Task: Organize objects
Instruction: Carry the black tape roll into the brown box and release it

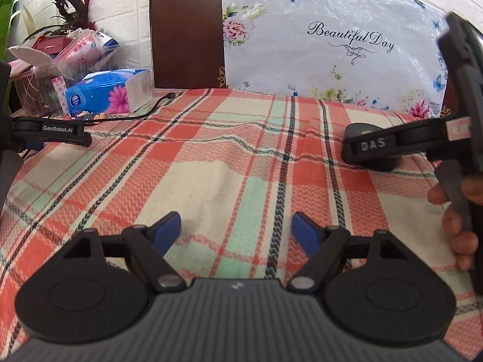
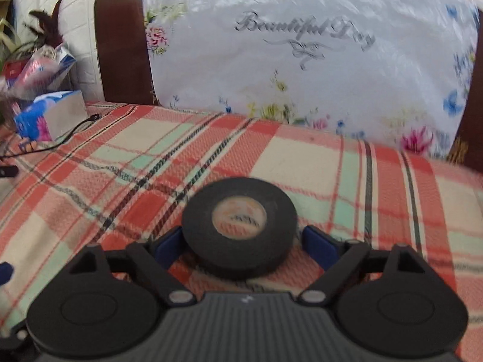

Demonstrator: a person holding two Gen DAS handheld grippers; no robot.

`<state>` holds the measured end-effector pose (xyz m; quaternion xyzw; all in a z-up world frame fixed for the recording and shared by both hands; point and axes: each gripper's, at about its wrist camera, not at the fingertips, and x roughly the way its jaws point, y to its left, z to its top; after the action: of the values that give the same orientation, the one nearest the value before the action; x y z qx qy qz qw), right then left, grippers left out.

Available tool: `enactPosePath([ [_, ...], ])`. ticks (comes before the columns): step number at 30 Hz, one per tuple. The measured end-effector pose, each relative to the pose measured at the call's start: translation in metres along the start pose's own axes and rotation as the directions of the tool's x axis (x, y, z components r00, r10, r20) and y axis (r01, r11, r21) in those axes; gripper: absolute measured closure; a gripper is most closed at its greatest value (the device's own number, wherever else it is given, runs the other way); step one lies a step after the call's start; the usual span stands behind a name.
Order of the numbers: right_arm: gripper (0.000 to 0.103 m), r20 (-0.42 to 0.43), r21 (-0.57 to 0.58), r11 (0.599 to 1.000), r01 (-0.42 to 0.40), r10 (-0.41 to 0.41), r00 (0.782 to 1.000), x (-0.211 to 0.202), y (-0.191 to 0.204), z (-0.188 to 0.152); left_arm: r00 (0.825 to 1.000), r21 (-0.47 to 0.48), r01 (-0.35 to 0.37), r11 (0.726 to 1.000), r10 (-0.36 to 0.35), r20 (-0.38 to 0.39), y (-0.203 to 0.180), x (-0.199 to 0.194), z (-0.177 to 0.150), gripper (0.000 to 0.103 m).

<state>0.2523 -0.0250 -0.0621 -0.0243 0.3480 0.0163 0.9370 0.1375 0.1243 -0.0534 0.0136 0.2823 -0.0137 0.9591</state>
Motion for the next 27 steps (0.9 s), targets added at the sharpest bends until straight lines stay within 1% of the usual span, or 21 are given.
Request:
enactPosePath([
  [2,0.022,-0.007,0.001,1.0,0.009,-0.009,1.0,-0.002,0.003,0.0,1.0,-0.003,0.004,1.0,-0.004,-0.001,0.002,0.001,0.0,0.021],
  [4,0.022,-0.012,0.001,1.0,-0.014,0.014,1.0,-0.008,-0.001,-0.005,1.0,-0.001,0.001,1.0,-0.001,-0.001,0.001,0.001,-0.001,0.021],
  [7,0.022,-0.018,-0.018,0.999,-0.028,0.027,0.999,-0.026,-0.009,-0.02,1.0,0.003,-0.001,1.0,0.001,-0.003,0.002,0.003,-0.001,0.02],
  [11,0.022,-0.02,-0.036,0.999,-0.04,0.039,0.999,-0.074,-0.036,-0.06,1.0,0.016,-0.008,1.0,0.008,-0.006,0.001,0.003,-0.001,0.019],
  [13,0.022,-0.022,-0.02,0.999,-0.033,0.032,0.999,-0.104,-0.054,-0.085,1.0,0.026,-0.016,1.0,0.017,-0.009,-0.001,0.003,0.0,0.019],
  [15,0.022,-0.033,0.018,1.0,-0.007,0.008,0.999,-0.136,-0.079,-0.11,0.999,0.045,-0.03,0.999,0.031,-0.015,-0.004,0.002,0.001,0.019],
  [17,0.022,-0.043,0.065,0.997,0.044,-0.041,0.998,-0.166,-0.103,-0.135,0.998,0.055,-0.046,0.997,0.048,-0.032,-0.011,-0.002,0.003,0.021],
  [18,0.022,-0.045,0.09,0.994,0.069,-0.065,0.997,-0.18,-0.114,-0.148,0.998,0.038,-0.014,0.999,0.016,-0.055,-0.016,-0.006,0.005,0.026],
  [19,0.021,-0.045,0.112,0.989,0.093,-0.089,0.995,-0.194,-0.123,-0.161,0.996,0.015,0.04,0.999,-0.039,-0.08,-0.022,-0.011,0.006,0.03],
  [20,0.022,-0.042,0.131,0.984,0.118,-0.113,0.993,-0.207,-0.131,-0.173,0.989,0.004,0.106,0.994,-0.105,-0.1,-0.036,-0.019,0.007,0.031],
  [21,0.02,-0.04,0.149,0.979,0.143,-0.138,0.99,-0.219,-0.139,-0.185,0.975,0.011,0.188,0.982,-0.186,-0.12,-0.053,-0.028,0.009,0.039],
  [22,0.016,-0.039,0.162,0.973,0.163,-0.159,0.986,-0.23,-0.144,-0.194,0.954,0.022,0.27,0.963,-0.264,-0.144,-0.07,-0.035,0.01,0.041],
  [23,0.016,-0.039,0.172,0.97,0.172,-0.168,0.985,-0.238,-0.151,-0.2,0.924,0.042,0.355,0.934,-0.343,-0.168,-0.094,-0.046,0.011,0.041],
  [24,0.016,-0.033,0.183,0.968,0.17,-0.167,0.985,-0.245,-0.155,-0.204,0.898,0.071,0.417,0.906,-0.399,-0.184,-0.116,-0.058,0.012,0.041],
  [25,0.016,-0.022,0.192,0.967,0.165,-0.164,0.986,-0.251,-0.159,-0.206,0.873,0.098,0.469,0.878,-0.444,-0.204,-0.135,-0.069,0.013,0.041],
  [26,0.016,-0.005,0.194,0.968,0.161,-0.163,0.987,-0.256,-0.16,-0.208,0.839,0.13,0.528,0.839,-0.492,-0.234,-0.158,-0.081,0.012,0.041],
  [27,0.016,0.011,0.187,0.969,0.159,-0.164,0.986,-0.26,-0.16,-0.209,0.81,0.15,0.572,0.806,-0.526,-0.262,-0.176,-0.09,0.011,0.041],
])
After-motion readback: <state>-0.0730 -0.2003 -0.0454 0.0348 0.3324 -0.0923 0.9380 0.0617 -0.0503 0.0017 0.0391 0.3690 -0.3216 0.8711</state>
